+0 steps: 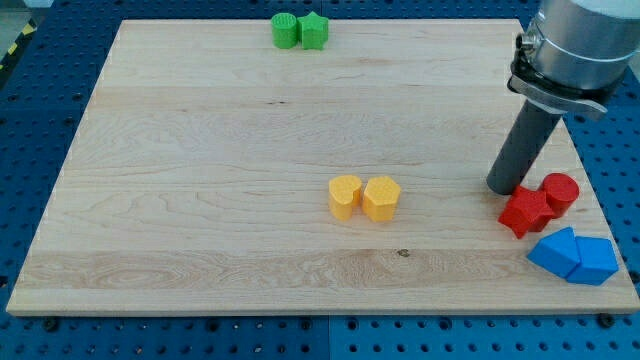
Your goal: Move the red circle slightly down
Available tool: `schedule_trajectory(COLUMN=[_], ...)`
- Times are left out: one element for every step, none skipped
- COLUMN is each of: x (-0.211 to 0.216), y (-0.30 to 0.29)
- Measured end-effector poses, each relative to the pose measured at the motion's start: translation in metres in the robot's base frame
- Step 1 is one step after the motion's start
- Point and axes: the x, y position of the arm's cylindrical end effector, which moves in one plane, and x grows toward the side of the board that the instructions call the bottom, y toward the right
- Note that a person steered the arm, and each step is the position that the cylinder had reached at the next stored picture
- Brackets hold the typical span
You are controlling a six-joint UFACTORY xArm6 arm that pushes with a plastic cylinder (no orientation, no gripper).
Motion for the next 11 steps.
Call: schedule_trajectory(x=[0.009, 0.014, -0.015, -0.052, -0.047, -0.036, -0.027, -0.012, 0.009, 0.025, 0.028], y=[0.000, 0.000, 0.003, 0.032, 0.056, 0.055, 0.050, 0.050, 0.050, 0.051, 0.051])
